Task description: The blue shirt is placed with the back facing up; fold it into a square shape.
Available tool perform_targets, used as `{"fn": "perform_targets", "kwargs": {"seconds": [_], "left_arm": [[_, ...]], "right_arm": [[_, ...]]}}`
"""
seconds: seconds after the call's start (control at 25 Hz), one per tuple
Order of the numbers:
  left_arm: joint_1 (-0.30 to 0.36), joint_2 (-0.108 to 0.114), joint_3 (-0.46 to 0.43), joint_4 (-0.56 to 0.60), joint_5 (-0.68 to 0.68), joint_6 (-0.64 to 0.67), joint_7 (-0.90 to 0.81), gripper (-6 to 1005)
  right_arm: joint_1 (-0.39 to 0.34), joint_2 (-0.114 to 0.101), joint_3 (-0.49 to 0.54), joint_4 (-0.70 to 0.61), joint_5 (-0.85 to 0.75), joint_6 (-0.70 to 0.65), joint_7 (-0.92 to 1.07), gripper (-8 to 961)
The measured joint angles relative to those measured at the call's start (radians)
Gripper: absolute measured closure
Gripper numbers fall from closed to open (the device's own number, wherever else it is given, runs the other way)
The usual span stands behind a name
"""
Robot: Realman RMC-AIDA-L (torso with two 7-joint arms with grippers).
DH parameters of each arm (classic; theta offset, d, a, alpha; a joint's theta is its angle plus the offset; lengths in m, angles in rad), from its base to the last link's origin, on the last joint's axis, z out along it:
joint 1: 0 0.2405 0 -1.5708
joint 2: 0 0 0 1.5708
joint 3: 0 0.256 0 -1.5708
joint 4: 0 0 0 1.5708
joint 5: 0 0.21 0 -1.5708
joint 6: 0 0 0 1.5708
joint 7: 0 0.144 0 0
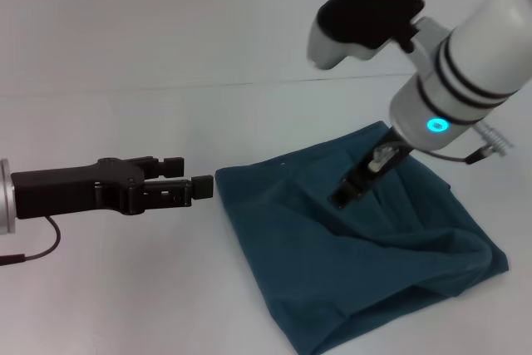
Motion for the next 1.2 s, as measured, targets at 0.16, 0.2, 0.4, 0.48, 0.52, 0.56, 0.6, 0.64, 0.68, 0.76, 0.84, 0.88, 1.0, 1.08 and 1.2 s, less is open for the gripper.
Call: {"fn": "perform_targets", "kwargs": {"seconds": [0.16, 0.2, 0.4, 0.48, 0.52, 0.56, 0.6, 0.64, 0.68, 0.76, 0.84, 0.88, 1.0, 1.08, 1.2], "left_arm": [[-0.001, 0.000, -0.001, 0.002, 0.001, -0.001, 0.008, 125], [-0.001, 0.001, -0.001, 0.002, 0.002, -0.001, 0.008, 125], [-0.003, 0.002, 0.000, 0.001, 0.003, -0.012, 0.010, 125], [-0.006, 0.002, 0.001, -0.001, 0.003, -0.012, 0.010, 125], [-0.006, 0.002, 0.001, -0.001, 0.003, -0.013, 0.010, 125], [-0.007, 0.002, 0.003, -0.001, 0.003, -0.013, 0.011, 125], [-0.007, 0.002, 0.004, -0.001, 0.003, -0.014, 0.011, 125], [-0.007, 0.002, 0.004, -0.001, 0.003, -0.014, 0.011, 125], [-0.007, 0.002, 0.005, -0.002, 0.003, -0.015, 0.010, 125], [-0.007, 0.002, 0.005, -0.002, 0.003, -0.017, 0.010, 125], [-0.007, 0.002, 0.006, -0.002, 0.003, -0.019, 0.010, 125], [-0.007, 0.002, 0.006, -0.003, 0.003, -0.020, 0.010, 125], [-0.006, 0.002, 0.007, -0.005, 0.002, -0.021, 0.010, 125], [-0.006, 0.002, 0.008, -0.005, 0.002, -0.021, 0.010, 125], [-0.006, 0.002, 0.008, -0.006, 0.002, -0.021, 0.010, 125]], "right_arm": [[0.004, 0.002, -0.060, 0.042, -0.005, 0.062, 0.049, 316], [0.006, 0.002, -0.066, 0.058, -0.005, 0.077, 0.055, 316], [0.019, 0.002, -0.081, 0.147, -0.007, 0.144, 0.072, 315], [0.020, 0.002, -0.084, 0.170, -0.007, 0.168, 0.076, 317], [0.020, 0.001, -0.087, 0.179, -0.008, 0.181, 0.080, 318], [0.020, -0.001, -0.090, 0.187, -0.008, 0.192, 0.085, 320], [0.019, -0.002, -0.094, 0.193, -0.008, 0.201, 0.089, 321], [0.018, -0.004, -0.097, 0.199, -0.008, 0.209, 0.093, 323], [0.018, -0.004, -0.099, 0.207, -0.009, 0.216, 0.095, 324], [0.018, -0.004, -0.100, 0.226, -0.010, 0.227, 0.094, 325], [0.020, -0.004, -0.100, 0.236, -0.010, 0.233, 0.092, 326], [0.020, -0.004, -0.100, 0.237, -0.010, 0.238, 0.090, 327], [0.019, -0.003, -0.101, 0.237, -0.008, 0.245, 0.088, 385], [0.018, -0.004, -0.102, 0.237, -0.009, 0.248, 0.087, 423], [0.014, -0.005, -0.102, 0.238, -0.010, 0.248, 0.085, 559]]}}
